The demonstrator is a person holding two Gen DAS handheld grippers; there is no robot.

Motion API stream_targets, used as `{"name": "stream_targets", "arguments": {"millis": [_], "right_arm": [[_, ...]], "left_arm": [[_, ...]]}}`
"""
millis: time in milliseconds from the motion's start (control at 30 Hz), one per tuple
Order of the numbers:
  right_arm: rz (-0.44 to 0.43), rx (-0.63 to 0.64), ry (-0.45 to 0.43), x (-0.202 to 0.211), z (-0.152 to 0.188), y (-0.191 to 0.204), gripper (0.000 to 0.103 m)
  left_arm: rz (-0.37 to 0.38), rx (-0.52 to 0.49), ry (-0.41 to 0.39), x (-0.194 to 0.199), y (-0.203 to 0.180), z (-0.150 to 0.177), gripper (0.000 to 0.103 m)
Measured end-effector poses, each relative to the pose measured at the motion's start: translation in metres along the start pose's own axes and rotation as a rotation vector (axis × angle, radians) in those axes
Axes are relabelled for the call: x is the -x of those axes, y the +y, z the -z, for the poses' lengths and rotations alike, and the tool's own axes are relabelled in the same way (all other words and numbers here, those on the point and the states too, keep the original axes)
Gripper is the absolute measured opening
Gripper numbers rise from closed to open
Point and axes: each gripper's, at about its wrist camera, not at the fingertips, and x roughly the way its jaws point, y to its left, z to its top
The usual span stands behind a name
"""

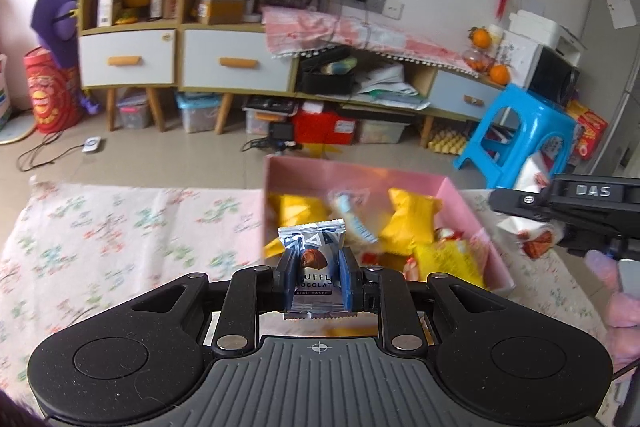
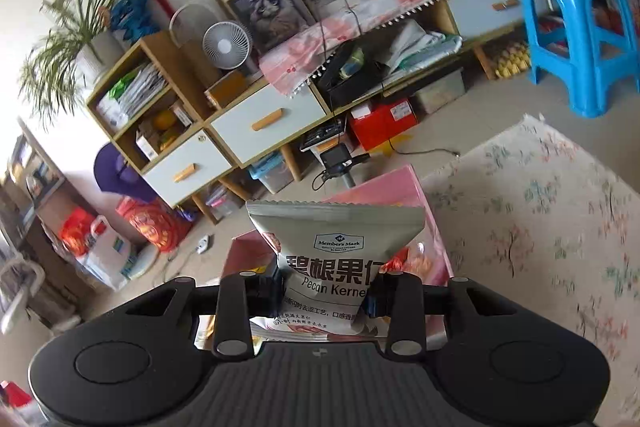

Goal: Organize snacks
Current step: 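Carry the chocolate packet and Pecan Kernel packet over the pink box, then open the left tool into the box while the right tool releases its packet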

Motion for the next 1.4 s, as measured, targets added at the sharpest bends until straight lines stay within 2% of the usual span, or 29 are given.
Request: {"name": "stream_targets", "arguments": {"millis": [133,233,367,567,667,800,833,967,1033,1133,1400], "right_arm": [[0.045,-0.036,0.004,-0.013,-0.011,-0.010,0.025],[0.070,-0.075,0.048,-0.030,-0.015,-0.017,0.025],[0.112,-0.044,0.070,-0.049,-0.013,-0.020,0.025],[0.075,-0.077,0.092,-0.059,-0.008,-0.037,0.026],[0.065,-0.055,0.091,-0.058,-0.010,-0.031,0.030],[0.036,-0.100,0.092,-0.056,-0.012,-0.032,0.046],[0.031,-0.109,0.095,-0.056,-0.013,-0.032,0.047],[0.044,-0.116,0.087,-0.049,-0.019,-0.029,0.062],[0.047,-0.120,0.085,-0.046,-0.020,-0.028,0.065],[0.053,-0.132,0.095,-0.041,-0.021,-0.028,0.067],[0.088,-0.098,0.095,-0.019,-0.022,-0.023,0.075]], "left_arm": [[0.010,-0.021,0.013,-0.026,-0.022,-0.009,0.019],[0.015,-0.039,0.019,-0.046,-0.037,-0.012,0.019],[0.005,-0.036,0.031,-0.068,-0.046,-0.014,0.019],[-0.014,-0.059,0.046,-0.090,-0.048,-0.009,0.019],[-0.012,-0.054,0.040,-0.093,-0.046,-0.007,0.020],[-0.018,-0.061,0.044,-0.093,-0.044,-0.005,0.023],[-0.016,-0.060,0.050,-0.092,-0.043,-0.005,0.028],[-0.015,-0.062,0.051,-0.086,-0.041,-0.003,0.044],[-0.014,-0.065,0.050,-0.082,-0.041,-0.003,0.046],[-0.020,-0.075,0.045,-0.074,-0.044,-0.003,0.056],[-0.008,-0.080,0.045,-0.047,-0.046,0.003,0.063]]}}
